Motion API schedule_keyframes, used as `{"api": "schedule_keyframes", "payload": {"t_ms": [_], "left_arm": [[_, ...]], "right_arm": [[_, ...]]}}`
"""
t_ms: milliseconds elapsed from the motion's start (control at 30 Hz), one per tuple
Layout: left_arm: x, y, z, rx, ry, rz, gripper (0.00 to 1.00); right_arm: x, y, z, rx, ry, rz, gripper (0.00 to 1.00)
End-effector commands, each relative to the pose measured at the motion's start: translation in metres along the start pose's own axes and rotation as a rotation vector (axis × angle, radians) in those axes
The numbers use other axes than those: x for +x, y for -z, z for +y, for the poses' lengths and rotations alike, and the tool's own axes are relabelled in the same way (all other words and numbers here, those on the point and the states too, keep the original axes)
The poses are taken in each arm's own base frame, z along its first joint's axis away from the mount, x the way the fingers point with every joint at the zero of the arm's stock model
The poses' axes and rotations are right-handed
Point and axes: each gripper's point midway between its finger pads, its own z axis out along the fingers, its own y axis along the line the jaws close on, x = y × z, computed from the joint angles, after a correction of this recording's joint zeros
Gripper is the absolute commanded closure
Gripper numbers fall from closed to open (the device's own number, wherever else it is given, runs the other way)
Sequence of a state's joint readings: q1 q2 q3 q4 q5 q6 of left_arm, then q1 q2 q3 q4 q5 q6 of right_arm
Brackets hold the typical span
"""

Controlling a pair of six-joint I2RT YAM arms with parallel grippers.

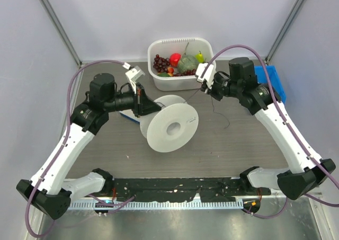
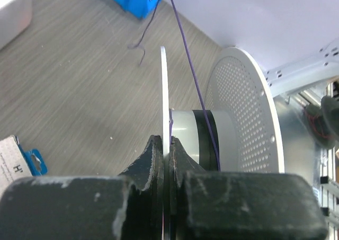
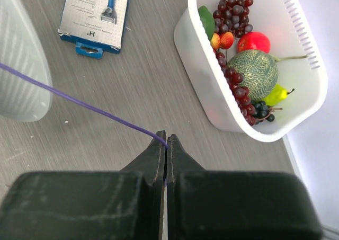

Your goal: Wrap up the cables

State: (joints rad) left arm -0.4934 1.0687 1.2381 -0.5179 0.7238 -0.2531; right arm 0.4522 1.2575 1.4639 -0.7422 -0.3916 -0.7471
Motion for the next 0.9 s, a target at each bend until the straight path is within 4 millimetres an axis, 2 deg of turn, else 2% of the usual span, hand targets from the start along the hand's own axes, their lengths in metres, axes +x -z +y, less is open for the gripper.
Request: {"api": "schedule_keyframes", "payload": {"t_ms": [0,133,267,300,333,367,433,667,867], "left_arm": [[-0.056,0.023,-0.039,0.145,0.042,-0.156,1.0],[-0.087,0.031,-0.041,0.122,0.05,-0.232,1.0],[-0.115,0.04,-0.05,0.119,0.048,-0.308,1.0],[-0.12,0.041,-0.051,0.117,0.057,-0.32,1.0],[-0.125,0.042,-0.054,0.118,0.061,-0.331,1.0],[-0.129,0.043,-0.055,0.119,0.063,-0.34,1.0],[-0.139,0.046,-0.057,0.115,0.06,-0.367,1.0],[-0.177,0.058,-0.069,0.142,0.078,-0.461,1.0],[-0.204,0.068,-0.077,0.162,0.082,-0.544,1.0]], "right_arm": [[0.006,0.002,-0.012,0.022,-0.055,-0.019,0.99],[0.012,-0.001,0.004,-0.026,-0.129,-0.039,0.95],[0.012,-0.001,0.026,-0.069,-0.251,-0.092,0.65],[0.008,-0.001,0.026,-0.066,-0.266,-0.112,0.53],[0.01,0.0,0.031,-0.071,-0.297,-0.116,0.49],[0.009,0.001,0.032,-0.067,-0.303,-0.124,0.39],[0.008,0.004,0.031,-0.037,-0.343,-0.138,0.28],[-0.001,0.02,0.042,-0.006,-0.446,-0.228,0.18],[0.004,0.016,0.061,-0.035,-0.596,-0.282,0.17]]}}
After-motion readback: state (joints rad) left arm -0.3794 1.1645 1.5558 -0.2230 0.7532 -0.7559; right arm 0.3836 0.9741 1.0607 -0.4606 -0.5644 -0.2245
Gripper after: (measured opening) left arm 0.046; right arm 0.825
